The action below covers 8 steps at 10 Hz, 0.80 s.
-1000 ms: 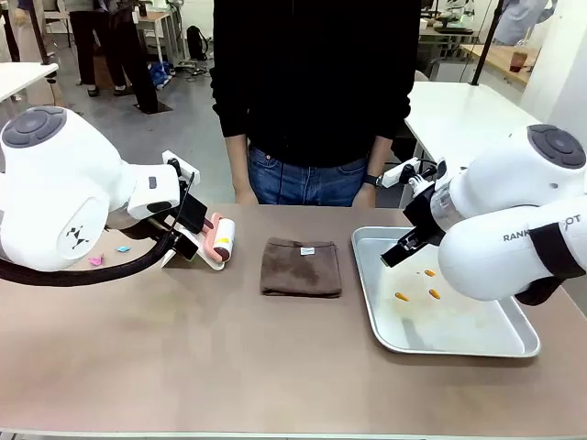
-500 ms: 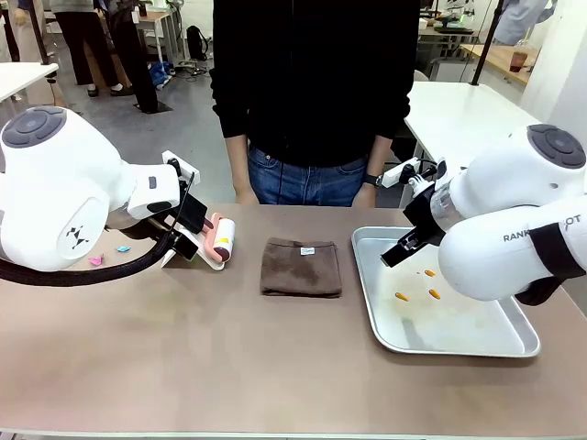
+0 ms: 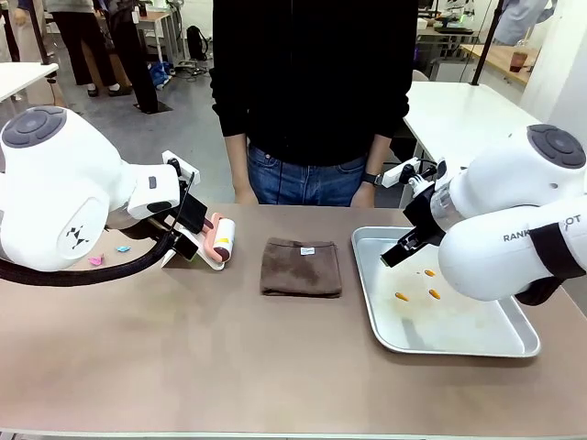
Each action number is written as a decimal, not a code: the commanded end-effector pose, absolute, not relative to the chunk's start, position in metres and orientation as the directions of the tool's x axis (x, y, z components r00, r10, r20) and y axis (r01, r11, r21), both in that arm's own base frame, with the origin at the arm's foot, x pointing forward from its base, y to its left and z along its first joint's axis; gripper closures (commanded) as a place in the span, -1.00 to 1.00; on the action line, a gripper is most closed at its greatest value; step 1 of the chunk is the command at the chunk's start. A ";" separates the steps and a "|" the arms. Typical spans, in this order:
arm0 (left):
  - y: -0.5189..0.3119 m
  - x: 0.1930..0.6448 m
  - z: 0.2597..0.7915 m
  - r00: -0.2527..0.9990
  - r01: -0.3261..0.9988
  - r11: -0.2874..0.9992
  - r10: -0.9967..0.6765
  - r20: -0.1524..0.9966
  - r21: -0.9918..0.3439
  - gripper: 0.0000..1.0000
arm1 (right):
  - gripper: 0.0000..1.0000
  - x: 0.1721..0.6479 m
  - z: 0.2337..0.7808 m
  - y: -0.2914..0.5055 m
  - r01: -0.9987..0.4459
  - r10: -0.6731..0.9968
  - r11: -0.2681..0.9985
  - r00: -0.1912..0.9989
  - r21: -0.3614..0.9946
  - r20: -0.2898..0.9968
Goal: Clean the surface of the table.
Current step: Hold the Lint Roller with your left hand and the towel with your right hand.
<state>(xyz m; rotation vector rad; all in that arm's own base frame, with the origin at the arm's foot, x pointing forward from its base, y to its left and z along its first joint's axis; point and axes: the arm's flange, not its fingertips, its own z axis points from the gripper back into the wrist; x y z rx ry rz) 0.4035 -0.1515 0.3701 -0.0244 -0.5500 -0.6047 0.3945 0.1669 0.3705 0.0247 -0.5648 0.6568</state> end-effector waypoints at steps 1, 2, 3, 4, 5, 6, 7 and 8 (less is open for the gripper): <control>-0.152 0.403 0.370 0.684 0.546 0.826 -0.534 0.498 0.136 -1.00 | -1.00 0.395 0.371 0.167 -0.584 0.571 0.797 0.648 -0.152 0.505; -0.152 0.403 0.370 0.684 0.546 0.826 -0.534 0.498 0.136 -1.00 | -1.00 0.395 0.371 0.167 -0.584 0.571 0.797 0.648 -0.152 0.505; -0.152 0.403 0.370 0.684 0.546 0.826 -0.534 0.498 0.136 -1.00 | -1.00 0.395 0.371 0.167 -0.584 0.571 0.797 0.648 -0.152 0.505; -0.152 0.403 0.370 0.684 0.546 0.826 -0.534 0.498 0.136 -1.00 | -1.00 0.395 0.371 0.167 -0.584 0.571 0.797 0.648 -0.152 0.505; -0.152 0.403 0.370 0.684 0.546 0.826 -0.534 0.498 0.136 -1.00 | -1.00 0.395 0.371 0.167 -0.584 0.571 0.797 0.648 -0.152 0.505; -0.151 0.403 0.370 0.684 0.546 0.827 -0.533 0.498 0.135 -1.00 | -1.00 0.394 0.370 0.167 -0.584 0.571 0.797 0.648 -0.152 0.504; -0.138 0.398 0.381 0.678 0.581 0.807 -0.554 0.483 0.109 -1.00 | -1.00 0.392 0.378 0.162 -0.566 0.575 0.808 0.694 -0.165 0.434; -0.120 0.390 0.397 0.670 0.612 0.784 -0.585 0.456 0.105 -1.00 | -1.00 0.388 0.399 0.153 -0.558 0.552 0.822 0.732 -0.113 0.399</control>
